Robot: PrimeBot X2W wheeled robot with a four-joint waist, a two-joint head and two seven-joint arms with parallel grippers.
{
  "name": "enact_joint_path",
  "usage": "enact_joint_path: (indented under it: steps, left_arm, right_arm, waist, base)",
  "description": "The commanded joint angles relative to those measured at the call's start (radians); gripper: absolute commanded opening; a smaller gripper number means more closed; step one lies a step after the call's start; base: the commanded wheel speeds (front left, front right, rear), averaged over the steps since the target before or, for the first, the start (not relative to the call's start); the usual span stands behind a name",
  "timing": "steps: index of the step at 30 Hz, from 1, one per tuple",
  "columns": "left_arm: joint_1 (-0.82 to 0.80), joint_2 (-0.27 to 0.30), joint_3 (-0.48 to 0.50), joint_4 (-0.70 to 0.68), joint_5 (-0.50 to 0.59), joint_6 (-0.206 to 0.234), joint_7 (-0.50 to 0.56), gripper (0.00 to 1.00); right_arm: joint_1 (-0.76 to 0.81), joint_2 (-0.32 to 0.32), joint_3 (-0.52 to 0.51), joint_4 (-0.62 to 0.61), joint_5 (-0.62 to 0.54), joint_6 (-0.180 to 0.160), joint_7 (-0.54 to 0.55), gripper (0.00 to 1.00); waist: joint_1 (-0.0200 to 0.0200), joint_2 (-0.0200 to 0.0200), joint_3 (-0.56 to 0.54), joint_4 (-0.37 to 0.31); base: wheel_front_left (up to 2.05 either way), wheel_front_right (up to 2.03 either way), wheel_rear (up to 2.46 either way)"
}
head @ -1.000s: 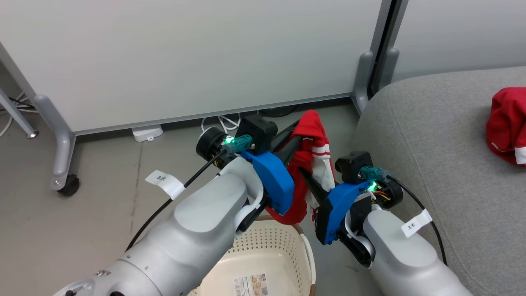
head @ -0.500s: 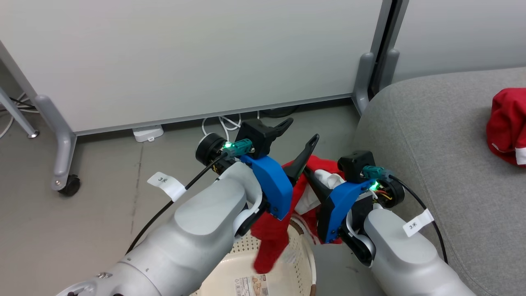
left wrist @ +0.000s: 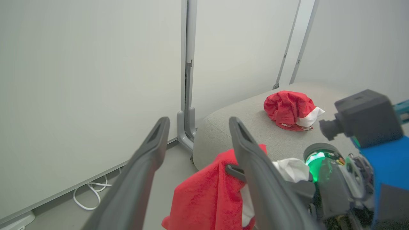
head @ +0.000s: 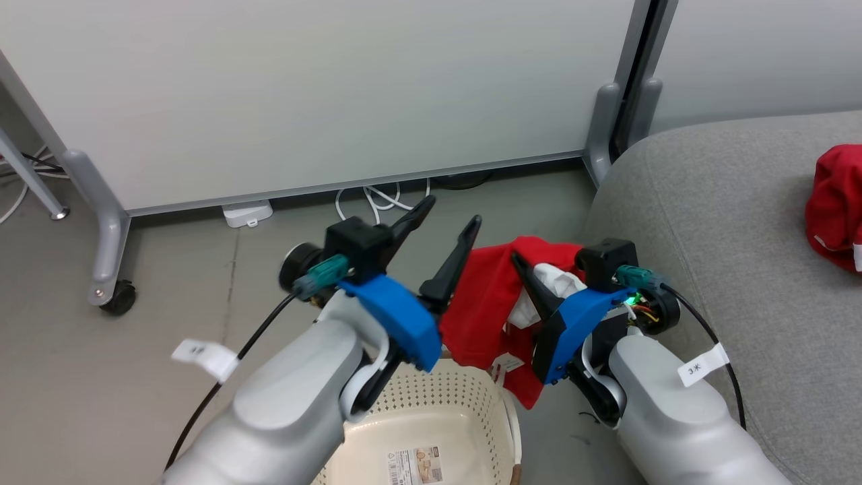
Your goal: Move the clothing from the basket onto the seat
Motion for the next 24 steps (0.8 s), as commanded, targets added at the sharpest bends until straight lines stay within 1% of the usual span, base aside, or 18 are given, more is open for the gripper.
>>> enact_joint_path:
  steps: [1, 5, 8, 12, 19, 24]
  left_arm:
    - [0.039, 0.017, 0.037, -0.039, 0.03, 0.001, -0.005, 1.0]
    - [0.177, 0.059, 0.161, -0.158, 0.13, 0.002, -0.005, 1.0]
    - [0.277, 0.067, 0.243, -0.226, 0.198, 0.001, -0.005, 1.0]
    - [0.401, 0.076, 0.345, -0.288, 0.269, -0.017, -0.005, 1.0]
    - [0.545, 0.087, 0.469, -0.33, 0.357, -0.04, -0.005, 1.0]
    - [0.59, 0.074, 0.524, -0.346, 0.389, -0.055, -0.005, 1.0]
  right_arm:
    - [-0.015, -0.001, -0.011, -0.002, -0.012, 0.0, -0.011, 0.0]
    - [-0.005, -0.001, -0.042, -0.017, -0.037, 0.0, -0.028, 0.0]
    - [0.011, -0.001, -0.072, -0.025, -0.059, 0.0, -0.035, 0.0]
    - [0.027, -0.001, -0.105, -0.044, -0.091, 0.0, -0.035, 0.0]
    - [0.054, -0.001, -0.158, -0.09, -0.15, 0.0, -0.014, 0.0]
    - [0.079, -0.001, -0.187, -0.145, -0.174, 0.0, 0.009, 0.0]
  waist:
    - [0.0, 0.0, 0.002, 0.001]
    - [0.0, 0.0, 0.006, -0.001]
    - [0.0, 0.0, 0.005, 0.0]
    - [0.0, 0.0, 0.004, -0.006]
    - [0.0, 0.0, 0.006, -0.021]
    - [0.0, 0.0, 0.008, -0.046]
  base:
    - [0.0, 0.0, 0.0]
    - [0.0, 0.0, 0.0]
    - [0.0, 0.0, 0.0]
    - [0.0, 0.0, 0.0]
    - [0.0, 0.0, 0.0]
    - [0.0, 0.0, 0.0]
